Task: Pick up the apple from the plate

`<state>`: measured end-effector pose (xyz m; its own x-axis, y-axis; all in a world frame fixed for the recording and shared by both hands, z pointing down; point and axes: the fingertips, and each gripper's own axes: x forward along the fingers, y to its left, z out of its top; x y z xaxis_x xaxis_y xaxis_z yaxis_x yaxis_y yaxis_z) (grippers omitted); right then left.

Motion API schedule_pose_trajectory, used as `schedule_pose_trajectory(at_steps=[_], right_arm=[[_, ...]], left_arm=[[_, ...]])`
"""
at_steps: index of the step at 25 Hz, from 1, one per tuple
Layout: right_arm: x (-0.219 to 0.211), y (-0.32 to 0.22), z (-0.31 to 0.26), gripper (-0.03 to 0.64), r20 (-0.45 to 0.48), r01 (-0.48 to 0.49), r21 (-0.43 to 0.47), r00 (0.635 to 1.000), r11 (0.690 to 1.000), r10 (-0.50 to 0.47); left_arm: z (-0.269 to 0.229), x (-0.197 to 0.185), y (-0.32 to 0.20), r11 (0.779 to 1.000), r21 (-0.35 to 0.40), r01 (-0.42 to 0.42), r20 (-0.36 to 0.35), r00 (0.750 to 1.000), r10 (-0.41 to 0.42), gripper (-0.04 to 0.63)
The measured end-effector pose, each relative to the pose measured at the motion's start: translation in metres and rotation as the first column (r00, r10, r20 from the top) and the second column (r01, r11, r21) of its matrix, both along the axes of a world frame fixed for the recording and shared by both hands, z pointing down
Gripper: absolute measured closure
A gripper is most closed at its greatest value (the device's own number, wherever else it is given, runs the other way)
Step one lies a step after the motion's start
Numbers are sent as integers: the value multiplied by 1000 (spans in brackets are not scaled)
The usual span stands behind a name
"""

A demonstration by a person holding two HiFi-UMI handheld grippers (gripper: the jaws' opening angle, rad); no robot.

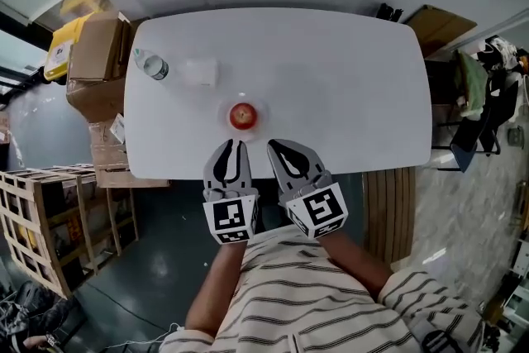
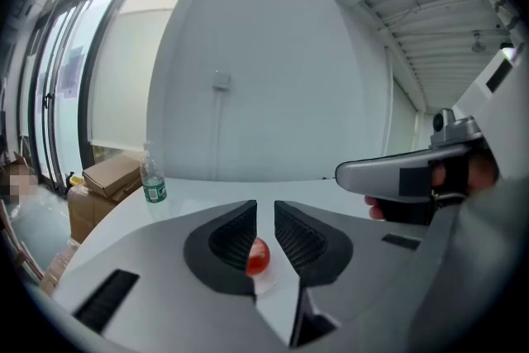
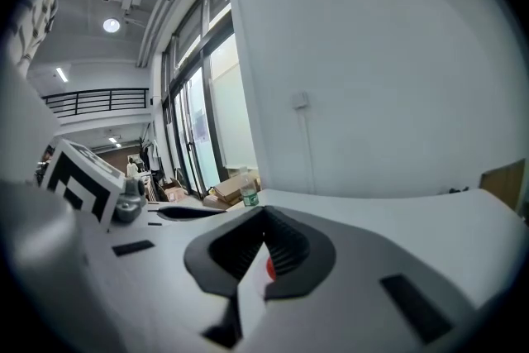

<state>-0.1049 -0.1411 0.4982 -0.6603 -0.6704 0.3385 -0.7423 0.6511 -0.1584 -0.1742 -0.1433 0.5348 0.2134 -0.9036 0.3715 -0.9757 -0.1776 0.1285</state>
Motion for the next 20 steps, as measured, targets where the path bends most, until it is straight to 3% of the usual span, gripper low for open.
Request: schedule_pose_trajectory(at_steps=[6, 20], right_arm=[[1, 6, 15, 604, -15, -19, -34, 1000, 999, 18], [12, -3, 36, 604, -34, -53, -81, 998, 995, 50]], left_arm=[[36, 1, 6, 995, -87, -45, -6, 999, 45, 469], [100, 4, -17, 984, -158, -78, 51, 995, 87, 348]])
